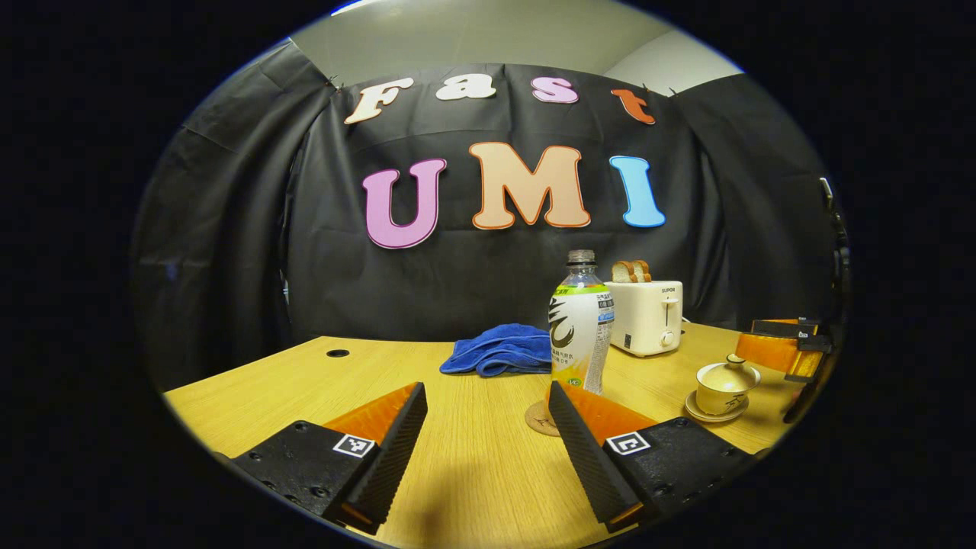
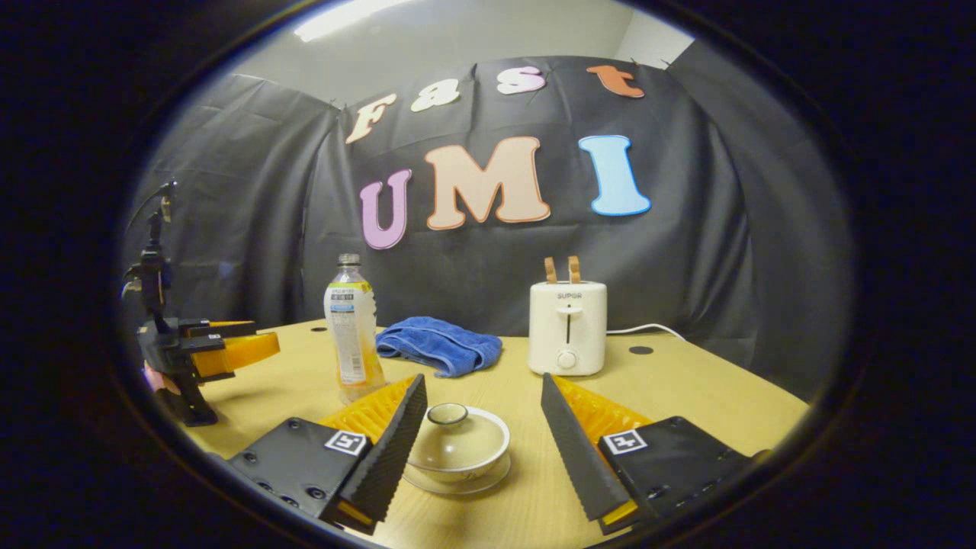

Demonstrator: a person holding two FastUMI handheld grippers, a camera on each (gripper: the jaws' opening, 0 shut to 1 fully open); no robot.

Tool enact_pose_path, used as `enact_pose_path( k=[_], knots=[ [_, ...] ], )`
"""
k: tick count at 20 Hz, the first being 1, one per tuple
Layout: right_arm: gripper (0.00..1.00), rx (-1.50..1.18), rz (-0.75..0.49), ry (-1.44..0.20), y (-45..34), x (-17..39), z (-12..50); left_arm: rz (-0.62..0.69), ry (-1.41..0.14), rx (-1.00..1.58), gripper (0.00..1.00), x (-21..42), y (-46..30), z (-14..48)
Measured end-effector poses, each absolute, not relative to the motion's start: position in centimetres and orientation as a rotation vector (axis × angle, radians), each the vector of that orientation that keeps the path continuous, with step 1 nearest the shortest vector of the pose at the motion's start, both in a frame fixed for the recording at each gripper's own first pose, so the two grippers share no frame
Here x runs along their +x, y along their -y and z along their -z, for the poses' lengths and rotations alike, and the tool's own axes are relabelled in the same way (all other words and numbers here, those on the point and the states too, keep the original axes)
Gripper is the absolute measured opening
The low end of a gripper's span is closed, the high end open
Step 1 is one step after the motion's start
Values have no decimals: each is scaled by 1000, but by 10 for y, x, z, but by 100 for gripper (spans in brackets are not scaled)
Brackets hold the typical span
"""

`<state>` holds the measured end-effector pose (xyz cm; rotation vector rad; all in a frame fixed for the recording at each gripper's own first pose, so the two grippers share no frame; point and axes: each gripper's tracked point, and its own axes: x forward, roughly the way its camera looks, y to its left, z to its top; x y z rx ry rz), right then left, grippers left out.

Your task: Open the teacup lid with one hand, grasp the water bottle and pour water into the teacup with the other hand; after pouring, place the water bottle on the coaster and then close the teacup lid.

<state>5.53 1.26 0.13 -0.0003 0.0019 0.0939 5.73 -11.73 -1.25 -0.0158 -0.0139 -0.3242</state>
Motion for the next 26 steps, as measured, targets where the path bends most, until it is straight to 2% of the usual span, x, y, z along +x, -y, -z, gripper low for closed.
enact_pose_path(
  k=[4,10,13,14,18,23,26],
  knots=[
    [97,-1,20,5,22,42,-3,293,12,-18,94,54,111,13],
    [97,-3,224,14,75,26,-5,236,10,-16,94,49,99,13],
    [94,-5,236,13,76,25,-5,227,9,-15,93,48,97,13],
    [96,-5,236,13,76,25,-6,227,10,-15,93,48,98,13],
    [94,-4,235,14,77,25,-5,228,9,-15,93,48,97,13],
    [98,-5,234,15,77,26,-5,228,9,-15,93,48,97,13],
    [94,-5,230,15,77,27,-4,229,10,-16,93,48,97,13]
  ],
)
